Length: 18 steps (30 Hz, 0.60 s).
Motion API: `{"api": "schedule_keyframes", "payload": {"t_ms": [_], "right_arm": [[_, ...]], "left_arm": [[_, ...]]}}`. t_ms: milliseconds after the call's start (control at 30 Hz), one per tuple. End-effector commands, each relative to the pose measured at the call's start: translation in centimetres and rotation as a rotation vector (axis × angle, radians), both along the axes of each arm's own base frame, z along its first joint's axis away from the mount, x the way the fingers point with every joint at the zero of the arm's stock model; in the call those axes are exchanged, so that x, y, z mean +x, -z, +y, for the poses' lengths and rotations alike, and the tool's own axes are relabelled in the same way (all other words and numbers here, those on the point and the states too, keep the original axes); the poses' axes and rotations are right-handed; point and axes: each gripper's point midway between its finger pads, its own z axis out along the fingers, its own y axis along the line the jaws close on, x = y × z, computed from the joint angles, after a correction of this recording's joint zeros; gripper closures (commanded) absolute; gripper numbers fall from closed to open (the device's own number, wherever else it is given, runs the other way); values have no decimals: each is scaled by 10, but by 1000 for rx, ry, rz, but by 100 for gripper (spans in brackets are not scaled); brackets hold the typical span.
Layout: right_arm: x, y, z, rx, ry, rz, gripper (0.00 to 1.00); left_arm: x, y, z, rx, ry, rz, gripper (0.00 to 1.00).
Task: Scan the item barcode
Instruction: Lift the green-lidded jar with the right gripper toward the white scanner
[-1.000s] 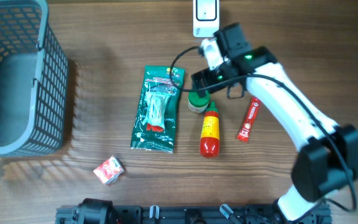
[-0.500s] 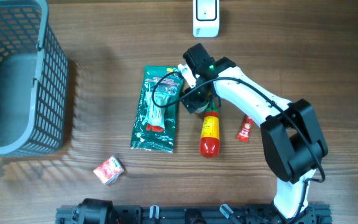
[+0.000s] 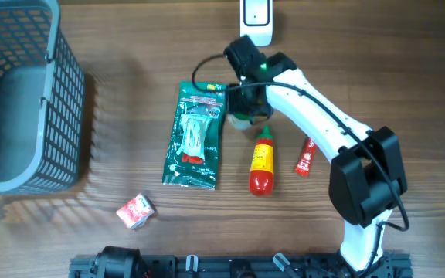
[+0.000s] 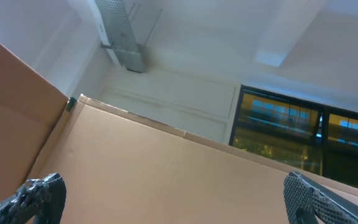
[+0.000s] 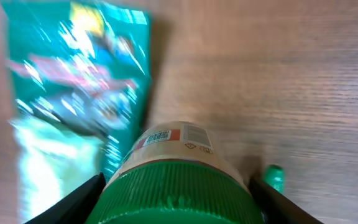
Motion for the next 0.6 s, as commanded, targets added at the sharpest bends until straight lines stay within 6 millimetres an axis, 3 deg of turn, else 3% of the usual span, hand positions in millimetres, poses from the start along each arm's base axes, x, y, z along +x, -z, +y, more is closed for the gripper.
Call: {"api": "schedule_keyframes", "payload": {"t_ms": [0,100,233,333,433,567], "right_arm": [[15,-14,0,67,313,-17,35],[20,-7,-23,11,559,-54,37],[12,10,-50,-49,856,-56,36],[6,20,-55,-34,1014,-38,36],[5,27,-56,-24,1092,-35,25],[5,40,-57,-37,1141,-22,18]], "left_arm": [[-1,0,-1,-6,4,-8,0],[-1,0,-1,-6,5,-8,0],[-3,-2,-1,-7,5,-16,0],[-3,-1,-1,-6,6,-15,0],[-3,-2,-3,3,17,-17,0],[-3,-2,-3,1,18,-17,0]]}}
